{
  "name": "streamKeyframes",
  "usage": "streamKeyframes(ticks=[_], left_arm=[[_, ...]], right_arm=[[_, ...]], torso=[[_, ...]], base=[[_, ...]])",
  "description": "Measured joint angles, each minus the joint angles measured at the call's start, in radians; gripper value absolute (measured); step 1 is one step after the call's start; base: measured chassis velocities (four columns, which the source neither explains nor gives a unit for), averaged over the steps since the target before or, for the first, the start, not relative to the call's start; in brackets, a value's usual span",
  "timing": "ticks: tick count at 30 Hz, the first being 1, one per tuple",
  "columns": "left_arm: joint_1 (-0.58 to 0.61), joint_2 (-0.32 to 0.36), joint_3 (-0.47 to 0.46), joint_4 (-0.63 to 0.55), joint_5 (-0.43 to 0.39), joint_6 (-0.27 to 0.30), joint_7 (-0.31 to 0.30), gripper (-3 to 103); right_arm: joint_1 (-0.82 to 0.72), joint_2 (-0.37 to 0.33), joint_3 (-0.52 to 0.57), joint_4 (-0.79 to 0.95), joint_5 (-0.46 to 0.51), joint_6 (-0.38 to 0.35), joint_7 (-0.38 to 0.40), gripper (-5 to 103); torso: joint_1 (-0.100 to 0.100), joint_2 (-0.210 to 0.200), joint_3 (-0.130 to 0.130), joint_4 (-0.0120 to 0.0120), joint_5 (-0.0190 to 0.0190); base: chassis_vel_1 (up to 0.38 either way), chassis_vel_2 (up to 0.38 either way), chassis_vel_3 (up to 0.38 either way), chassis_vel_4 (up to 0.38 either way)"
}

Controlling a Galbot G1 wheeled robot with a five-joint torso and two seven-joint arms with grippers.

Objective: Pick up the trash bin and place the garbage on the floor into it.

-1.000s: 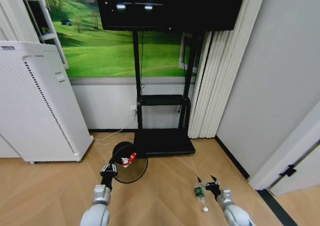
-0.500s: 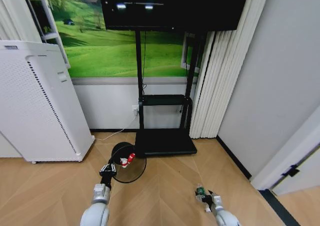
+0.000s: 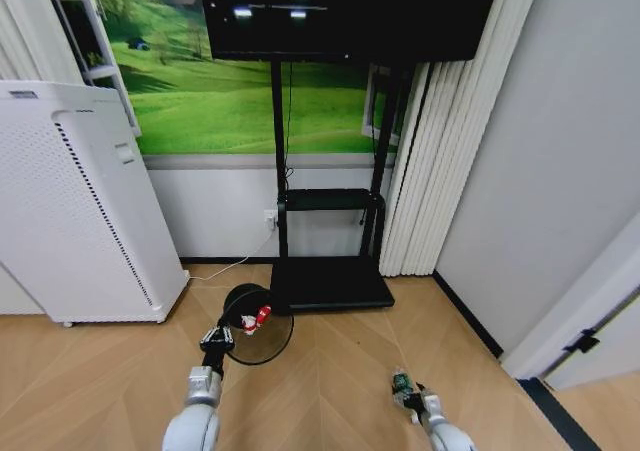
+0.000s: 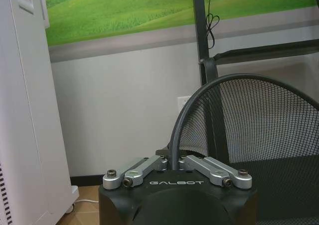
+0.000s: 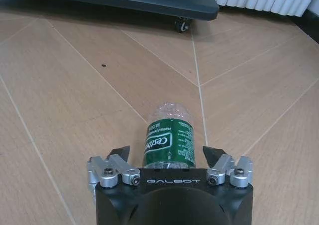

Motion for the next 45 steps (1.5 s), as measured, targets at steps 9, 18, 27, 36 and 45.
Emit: streamKeyframes(ticks=[9,18,27,36,45], left_arm=[[0.002,0.002,0.002,0.007,0.001,-0.008,-0.001,3],[0.002,0.005,0.011,0.007,0.001,-0.01,-0.001,3],[-0.006,-0.006,0.039,0.01,0.015,-0.01,-0.001,3],[-0.017,-0.011,0.054,0.02,0.024,-0.009,-0.002,3],[-0.022,-0.017,0.071,0.024,0.027,-0.009,-0.002,3]], right_arm=[[-0.006,0.006,0.003,-0.003,-0.008,0.013,-0.005,52],[-0.046,-0.025,0.015,0.079,0.008,0.01,-0.001,24],[-0.16,-0.13,0.094,0.458,0.103,-0.05,0.032,16],[-0.317,-0.189,0.234,0.808,0.139,-0.022,0.0,16],[-0.462,-0.178,0.274,0.975,0.115,0.185,-0.271,16]], torso=[[0.0,0.0,0.0,0.0,-0.0002],[0.0,0.0,0.0,0.0,0.0003],[0.0,0.0,0.0,0.0002,0.0],[0.0,0.0,0.0,-0.0001,0.0],[0.0,0.0,0.0,-0.0003,0.0]], base=[[0.0,0.0,0.0,0.0],[0.0,0.0,0.0,0.0],[0.0,0.0,0.0,0.0],[0.0,0.0,0.0,0.0],[0.0,0.0,0.0,0.0]])
